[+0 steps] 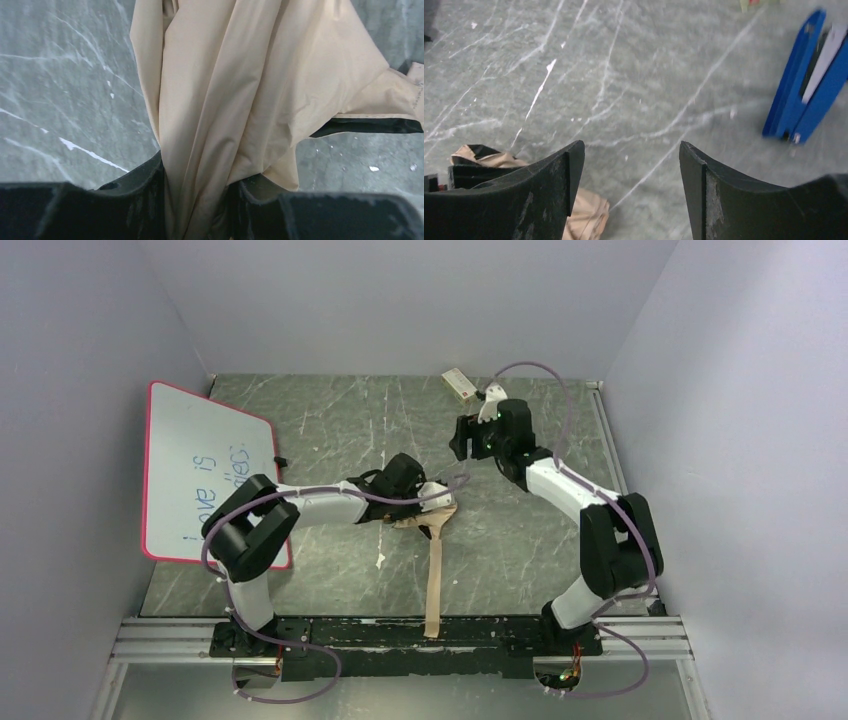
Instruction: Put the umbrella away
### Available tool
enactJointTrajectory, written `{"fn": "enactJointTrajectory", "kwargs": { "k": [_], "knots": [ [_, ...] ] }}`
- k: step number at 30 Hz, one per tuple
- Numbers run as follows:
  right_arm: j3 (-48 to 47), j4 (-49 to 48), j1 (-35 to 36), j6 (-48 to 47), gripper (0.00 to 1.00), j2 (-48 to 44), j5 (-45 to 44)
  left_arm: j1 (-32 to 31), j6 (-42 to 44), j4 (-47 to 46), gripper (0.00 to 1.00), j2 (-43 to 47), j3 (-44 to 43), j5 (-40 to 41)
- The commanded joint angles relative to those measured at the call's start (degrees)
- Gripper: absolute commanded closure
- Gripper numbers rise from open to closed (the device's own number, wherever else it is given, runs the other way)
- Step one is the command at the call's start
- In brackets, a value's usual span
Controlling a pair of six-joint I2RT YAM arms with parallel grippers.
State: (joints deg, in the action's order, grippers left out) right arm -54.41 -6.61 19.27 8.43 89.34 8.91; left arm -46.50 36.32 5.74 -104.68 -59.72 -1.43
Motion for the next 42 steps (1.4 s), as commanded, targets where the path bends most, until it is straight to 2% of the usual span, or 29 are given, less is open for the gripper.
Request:
{"fn": "enactJointTrajectory", "kwargs": {
  "k": [1,10,18,23,31,34,42],
  "knots": [
    [-6.83,1.54,-2.82,-16.59,0.27,4.54,14.21,-2.88,3.76,-2.51,0.95,-4.07,5.11,10.86],
    [-16.58,22.26,-3.76,-36.94,0.25,12.93,34.62,-6.64,6.70,-11.33,0.95,-5.50,9.29,19.14],
    [-22.31,38.30,-3.62,-52.49,0.26,17.32,41.25,-9.11,11.11,-23.83,0.95,-6.12,14.33,29.05],
    [-21.24,41.64,-2.56,-58.93,0.25,17.31,40.66,-9.91,14.17,-29.82,0.95,-6.15,16.67,32.53],
    [-21.88,42.15,0.59,-60.36,0.22,17.85,40.04,-12.55,18.96,-38.40,0.95,-8.00,19.50,36.75],
    [-22.60,42.12,1.69,-60.42,0.20,18.21,39.30,-13.15,19.05,-38.69,0.95,-8.18,19.49,36.71],
    [-25.04,44.91,5.62,-63.04,0.19,22.25,29.54,-13.92,19.48,-39.41,0.95,-8.02,19.53,36.62]
  ]
}}
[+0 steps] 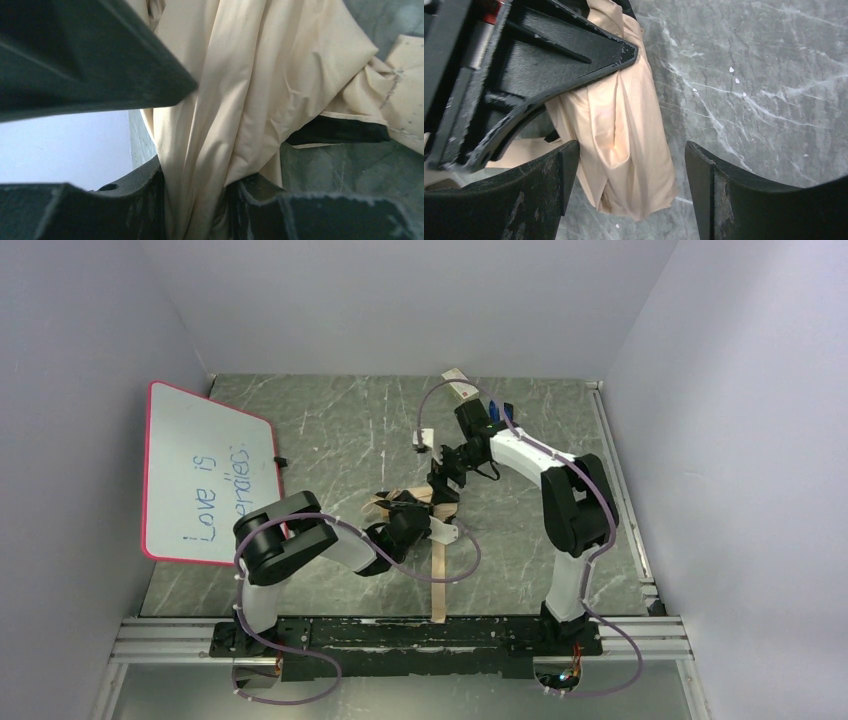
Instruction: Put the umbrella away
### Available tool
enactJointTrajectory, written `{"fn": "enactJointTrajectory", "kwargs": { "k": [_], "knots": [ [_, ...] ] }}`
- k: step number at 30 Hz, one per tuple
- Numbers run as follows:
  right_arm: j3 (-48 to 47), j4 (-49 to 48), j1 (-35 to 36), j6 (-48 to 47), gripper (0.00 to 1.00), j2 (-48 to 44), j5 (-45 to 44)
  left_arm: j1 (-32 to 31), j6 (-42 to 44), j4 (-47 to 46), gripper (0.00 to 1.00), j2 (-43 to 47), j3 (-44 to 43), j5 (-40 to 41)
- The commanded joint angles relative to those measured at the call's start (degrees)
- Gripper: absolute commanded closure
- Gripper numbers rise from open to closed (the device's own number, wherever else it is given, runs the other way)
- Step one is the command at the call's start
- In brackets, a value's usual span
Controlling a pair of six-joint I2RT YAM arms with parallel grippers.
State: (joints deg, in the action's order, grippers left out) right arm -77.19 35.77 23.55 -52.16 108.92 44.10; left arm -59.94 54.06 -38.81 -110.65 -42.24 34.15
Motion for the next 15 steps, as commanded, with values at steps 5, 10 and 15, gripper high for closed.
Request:
{"fn": "enactJointTrajectory", "kwargs": {
  "k": [5,10,15],
  "knots": [
    [-2.72,5.13,2.49,-4.14,0.22,5.64,-10.91,-0.93,1.53,4.75,0.95,-1.42,2.25,0.38],
    [-3.29,7.88,2.61,-3.73,0.36,8.49,-13.37,-1.13,0.95,4.27,0.95,-0.96,2.05,-0.11],
    [-0.62,2.68,2.57,-0.76,0.73,7.94,-16.93,-1.25,-0.27,2.07,0.71,1.81,2.19,0.28]
  ]
}}
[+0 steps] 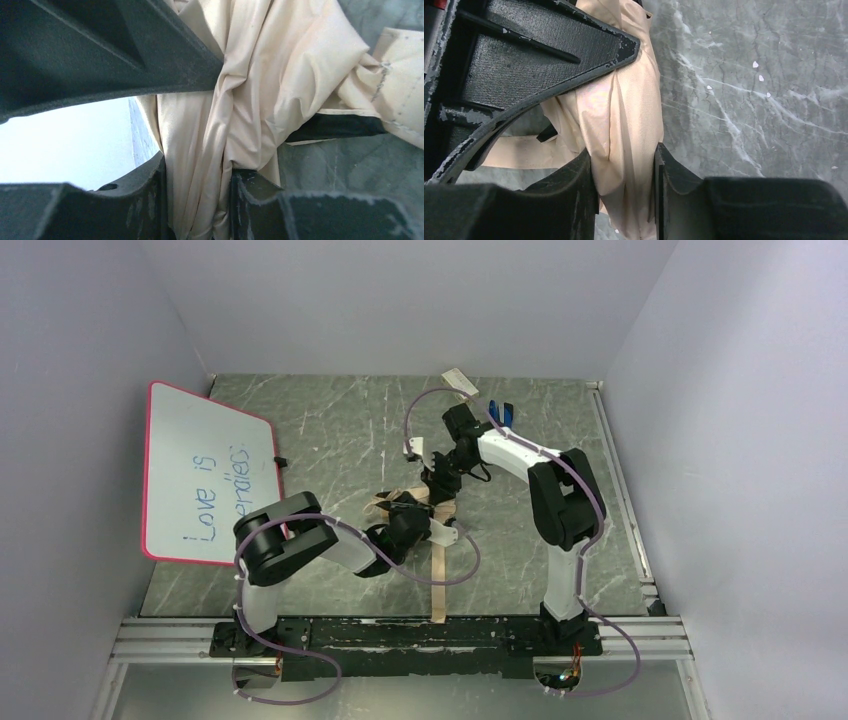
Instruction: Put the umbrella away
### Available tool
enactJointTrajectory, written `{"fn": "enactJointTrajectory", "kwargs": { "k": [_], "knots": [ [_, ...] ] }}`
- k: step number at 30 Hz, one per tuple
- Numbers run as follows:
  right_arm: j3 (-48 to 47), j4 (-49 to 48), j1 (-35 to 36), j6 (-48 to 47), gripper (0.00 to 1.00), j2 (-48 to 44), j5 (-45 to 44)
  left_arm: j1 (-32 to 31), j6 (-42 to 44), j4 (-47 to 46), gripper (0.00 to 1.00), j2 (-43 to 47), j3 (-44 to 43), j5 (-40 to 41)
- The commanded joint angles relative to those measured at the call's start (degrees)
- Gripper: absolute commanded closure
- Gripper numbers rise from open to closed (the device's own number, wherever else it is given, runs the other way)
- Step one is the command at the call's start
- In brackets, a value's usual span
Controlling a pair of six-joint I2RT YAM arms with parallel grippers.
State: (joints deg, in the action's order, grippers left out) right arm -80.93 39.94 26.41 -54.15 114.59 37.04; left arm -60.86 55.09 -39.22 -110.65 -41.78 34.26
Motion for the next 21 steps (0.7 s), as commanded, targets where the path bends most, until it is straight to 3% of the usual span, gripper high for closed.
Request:
{"fn": "enactJointTrajectory", "kwargs": {
  "k": [1,3,4,5,7,14,21],
  "knots": [
    [3.94,-2.99,-0.23,1.65,0.76,1.87,-10.84,-0.31,-1.47,1.48,0.57,3.55,2.21,0.09],
    [5.88,-5.91,-0.22,1.98,0.82,0.95,-12.52,-0.40,-1.96,0.36,0.41,6.61,3.01,-0.21],
    [7.18,-7.29,-0.22,2.02,0.84,0.58,-13.19,-0.40,-2.45,0.56,0.25,8.31,3.16,-0.66],
    [7.94,-8.61,-0.19,1.96,0.86,0.20,-13.63,-0.41,-2.97,1.00,0.15,9.87,3.27,-1.13],
    [9.12,-9.93,-0.18,1.81,0.88,-0.23,-14.27,-0.51,-4.16,2.54,0.05,13.51,3.38,-2.72],
    [12.03,-13.67,-0.20,0.38,0.92,-1.83,-15.47,-0.73,-16.28,15.28,0.03,33.26,6.24,-16.72],
    [17.93,-19.84,0.22,-2.07,0.91,-4.84,-17.52,4.63,-29.09,21.77,0.20,51.98,9.87,-22.94]
  ]
}}
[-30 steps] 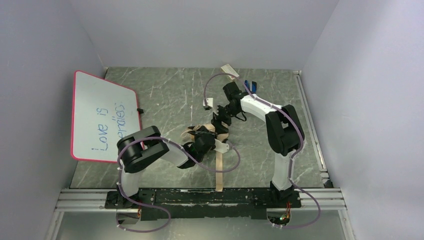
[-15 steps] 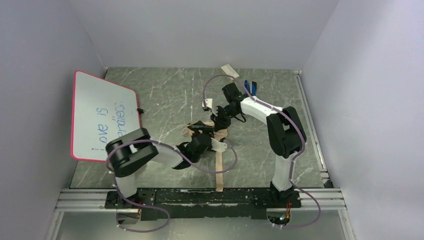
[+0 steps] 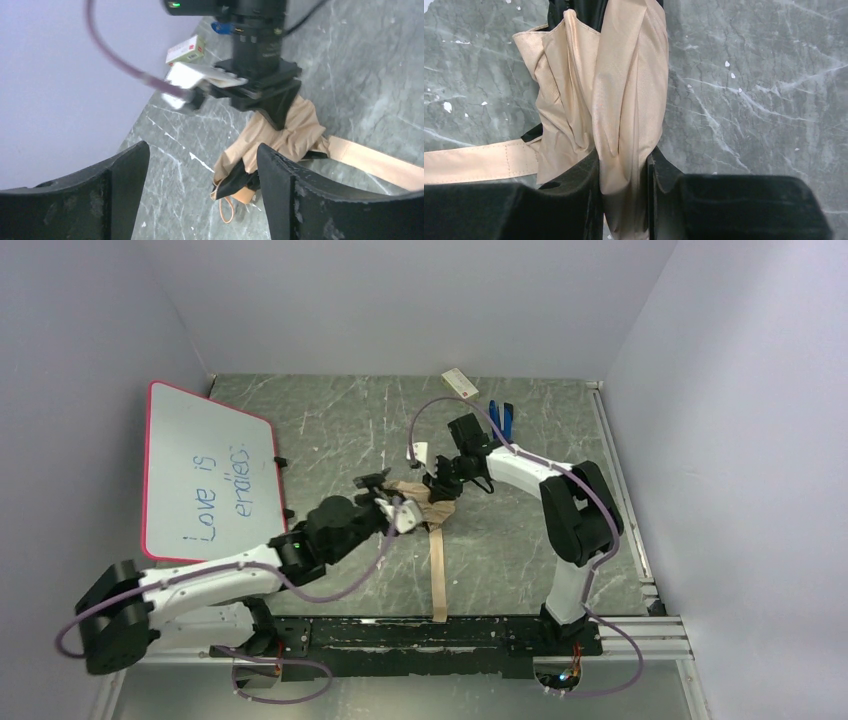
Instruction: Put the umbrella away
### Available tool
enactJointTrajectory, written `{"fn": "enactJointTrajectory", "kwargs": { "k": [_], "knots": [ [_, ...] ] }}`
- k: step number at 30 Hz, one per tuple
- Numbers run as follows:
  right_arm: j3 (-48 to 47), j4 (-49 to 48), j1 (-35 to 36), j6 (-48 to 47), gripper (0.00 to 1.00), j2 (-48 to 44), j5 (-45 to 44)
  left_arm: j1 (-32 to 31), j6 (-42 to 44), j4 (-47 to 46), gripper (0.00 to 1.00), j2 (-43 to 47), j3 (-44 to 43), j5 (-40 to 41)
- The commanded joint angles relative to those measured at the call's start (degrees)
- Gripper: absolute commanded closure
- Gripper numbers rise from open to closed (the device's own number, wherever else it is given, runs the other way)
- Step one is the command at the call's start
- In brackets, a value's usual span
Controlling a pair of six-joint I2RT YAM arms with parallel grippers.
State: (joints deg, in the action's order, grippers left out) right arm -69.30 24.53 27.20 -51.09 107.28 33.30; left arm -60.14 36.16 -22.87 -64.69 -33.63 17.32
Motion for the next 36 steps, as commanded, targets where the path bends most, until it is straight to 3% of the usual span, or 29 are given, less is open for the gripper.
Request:
{"fn": "enactJointTrajectory", "kwargs": {
  "k": [1,6,12,20,26,33,36],
  "knots": [
    [8.29,-6.73,-0.42,-6.27,0.91,1.36,-13.74,6.19,-11.69,5.60,0.20,8.11,1.94,-7.39],
    [21.33,-21.45,1.16,-11.59,0.91,-5.37,-13.48,17.89,-18.33,4.60,0.20,9.96,1.34,-13.16],
    [28.51,-29.47,4.74,-13.97,0.91,-7.73,-20.76,24.52,-16.48,6.26,0.19,3.07,-4.86,-21.34],
    [37.36,-40.00,10.20,-16.61,0.91,-9.11,-31.09,27.09,-8.11,16.66,0.13,-9.38,-15.62,-41.01],
    [41.72,-45.74,13.67,-16.77,0.91,-9.63,-35.03,29.97,-4.85,21.79,0.09,-16.07,-20.65,-50.29],
    [43.98,-50.00,17.28,-17.15,0.91,-8.80,-37.71,30.62,5.34,39.06,0.08,-28.04,-32.30,-59.79],
    [43.98,-50.15,17.81,-17.04,0.91,-8.76,-37.93,30.61,5.81,44.10,0.07,-33.57,-36.87,-61.56]
  ]
}}
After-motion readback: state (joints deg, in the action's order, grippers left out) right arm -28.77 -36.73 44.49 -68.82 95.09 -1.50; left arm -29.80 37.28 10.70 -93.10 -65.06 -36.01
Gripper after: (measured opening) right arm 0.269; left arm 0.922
